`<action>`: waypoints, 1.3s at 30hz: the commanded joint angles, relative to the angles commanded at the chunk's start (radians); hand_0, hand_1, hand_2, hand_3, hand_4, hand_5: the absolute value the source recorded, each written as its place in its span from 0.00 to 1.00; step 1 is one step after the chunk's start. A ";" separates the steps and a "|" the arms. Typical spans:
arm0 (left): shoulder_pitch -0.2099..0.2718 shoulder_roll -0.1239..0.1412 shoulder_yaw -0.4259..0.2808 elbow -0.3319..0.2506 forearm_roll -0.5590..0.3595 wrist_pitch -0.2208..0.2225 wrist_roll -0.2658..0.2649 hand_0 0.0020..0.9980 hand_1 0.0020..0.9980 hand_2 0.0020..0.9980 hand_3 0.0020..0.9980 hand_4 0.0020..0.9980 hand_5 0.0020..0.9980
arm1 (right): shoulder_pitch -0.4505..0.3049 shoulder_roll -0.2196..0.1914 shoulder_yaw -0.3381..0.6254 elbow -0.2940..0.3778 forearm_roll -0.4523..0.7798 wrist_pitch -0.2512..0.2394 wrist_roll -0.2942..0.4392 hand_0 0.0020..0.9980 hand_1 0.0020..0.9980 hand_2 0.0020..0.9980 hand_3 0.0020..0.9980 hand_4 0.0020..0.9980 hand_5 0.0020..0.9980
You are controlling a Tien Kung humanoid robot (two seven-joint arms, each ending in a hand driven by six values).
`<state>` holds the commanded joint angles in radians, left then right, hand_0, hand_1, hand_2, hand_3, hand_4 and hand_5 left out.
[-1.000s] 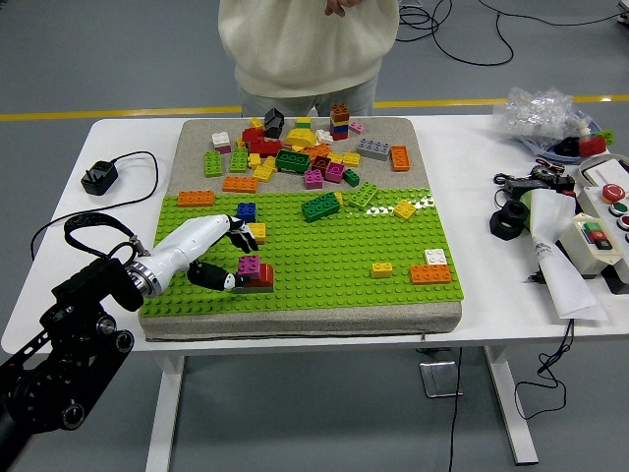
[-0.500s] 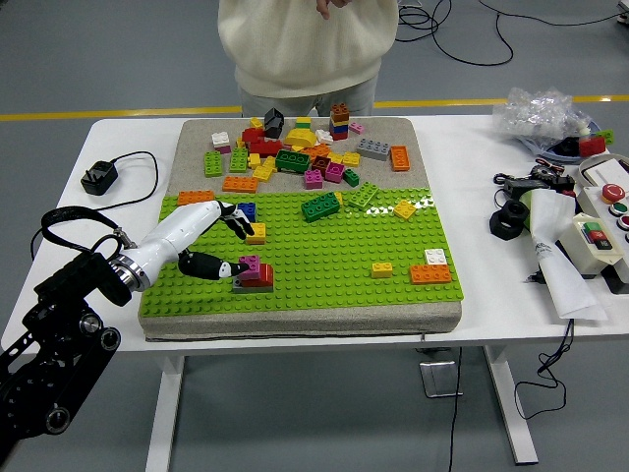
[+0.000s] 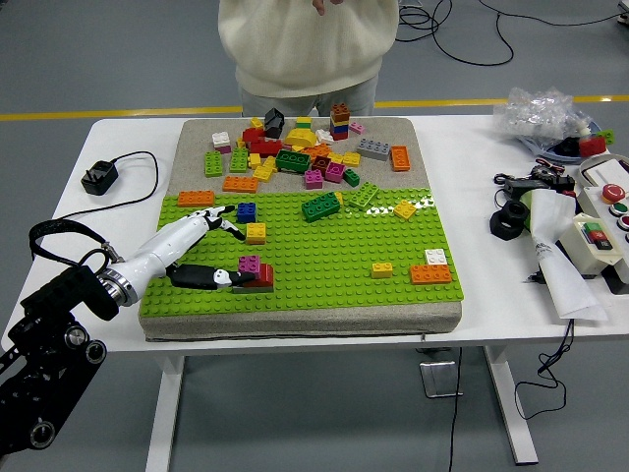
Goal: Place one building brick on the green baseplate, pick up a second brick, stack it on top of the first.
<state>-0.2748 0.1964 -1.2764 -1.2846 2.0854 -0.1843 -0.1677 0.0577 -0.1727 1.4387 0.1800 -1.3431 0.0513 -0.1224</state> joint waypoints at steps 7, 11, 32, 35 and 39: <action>0.006 -0.001 0.010 0.005 0.008 -0.009 0.002 1.00 1.00 0.99 0.74 1.00 0.77 | 0.001 0.000 0.001 0.000 0.001 0.000 0.001 0.76 0.68 0.73 0.69 0.95 0.69; 0.013 0.001 0.013 -0.002 0.015 -0.021 0.003 1.00 1.00 0.99 0.72 1.00 0.78 | 0.001 0.000 0.001 0.000 0.002 -0.001 0.001 0.76 0.68 0.73 0.69 0.95 0.69; 0.026 0.016 0.028 -0.014 0.044 -0.042 0.006 1.00 1.00 0.98 0.69 1.00 0.78 | 0.002 0.000 0.003 0.000 0.002 -0.001 0.000 0.76 0.68 0.73 0.69 0.95 0.69; 0.027 0.015 0.033 -0.012 0.044 -0.042 0.006 1.00 1.00 0.98 0.69 1.00 0.78 | 0.001 0.000 0.002 0.000 0.001 -0.001 -0.001 0.76 0.68 0.73 0.69 0.95 0.69; 0.027 0.012 0.038 -0.006 0.044 -0.040 0.006 1.00 1.00 0.98 0.69 1.00 0.78 | 0.000 0.000 0.002 0.000 0.000 0.000 -0.001 0.76 0.68 0.73 0.69 0.95 0.69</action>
<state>-0.2481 0.2082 -1.2380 -1.2904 2.1295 -0.2246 -0.1621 0.0578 -0.1727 1.4406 0.1800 -1.3431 0.0509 -0.1233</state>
